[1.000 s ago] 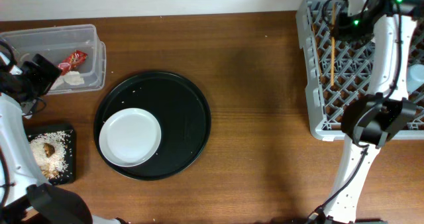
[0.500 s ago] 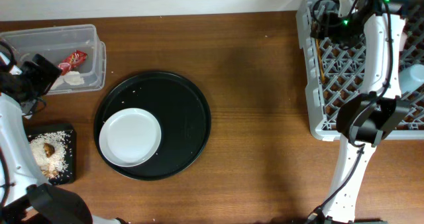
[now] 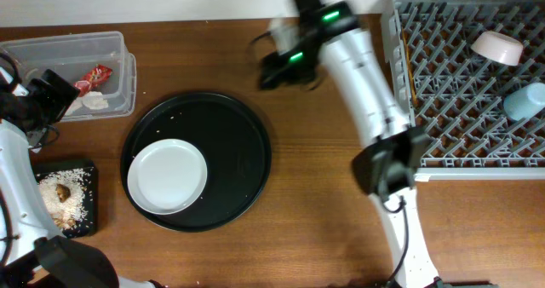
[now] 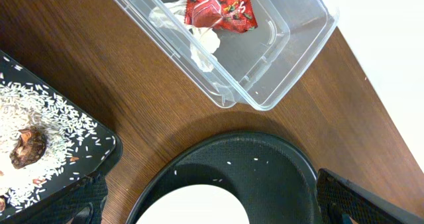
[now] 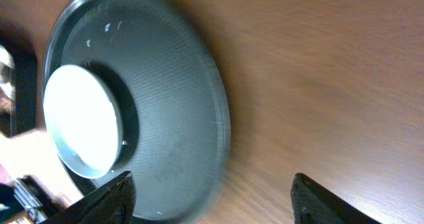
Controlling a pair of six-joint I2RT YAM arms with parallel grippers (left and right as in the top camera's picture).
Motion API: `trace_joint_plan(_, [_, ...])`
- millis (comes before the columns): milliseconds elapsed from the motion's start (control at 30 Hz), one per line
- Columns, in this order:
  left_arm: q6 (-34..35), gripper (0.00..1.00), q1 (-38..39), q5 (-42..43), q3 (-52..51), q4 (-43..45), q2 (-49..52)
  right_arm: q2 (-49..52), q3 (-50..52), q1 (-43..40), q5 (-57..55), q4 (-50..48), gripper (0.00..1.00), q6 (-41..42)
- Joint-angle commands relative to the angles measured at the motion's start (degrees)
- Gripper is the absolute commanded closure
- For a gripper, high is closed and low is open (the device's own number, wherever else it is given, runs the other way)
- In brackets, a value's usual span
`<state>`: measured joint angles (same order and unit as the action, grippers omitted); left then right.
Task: Sort waste into correct bins and load items into the dishwasher rack
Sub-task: 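Move the right gripper back to the white plate's rim, then grasp the white plate rim with the right gripper and lift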
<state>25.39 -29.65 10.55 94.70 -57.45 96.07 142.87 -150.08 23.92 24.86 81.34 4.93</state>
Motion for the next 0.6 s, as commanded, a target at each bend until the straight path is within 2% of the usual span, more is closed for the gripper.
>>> trace_joint_plan(0, [0.5,0.01,-0.1,0.2,0.1,0.0,0.0,-2.9,6.6,9.6,-11.6,-6.2,0.23,11.1])
trace_joint_plan(133, [0.5,0.01,-0.1,0.2,0.1,0.1,0.0,-2.9,14.7,18.4,-16.7,-16.2,0.25,19.3])
trace_joint_plan(233, [0.5,0.01,-0.1,0.2,0.1,0.1,0.0,-2.9,19.6,22.8,-19.5,-21.6,0.39,24.6])
trace_joint_plan(367, [0.5,0.01,-0.1,0.2,0.1,0.1,0.0,-2.9,22.8,27.3,-22.2,-24.4,0.48,29.2])
trace_joint_plan(567, [0.5,0.01,-0.1,0.2,0.1,0.1,0.0,-2.9,25.4,30.8,-30.3,-24.7,0.48,33.6])
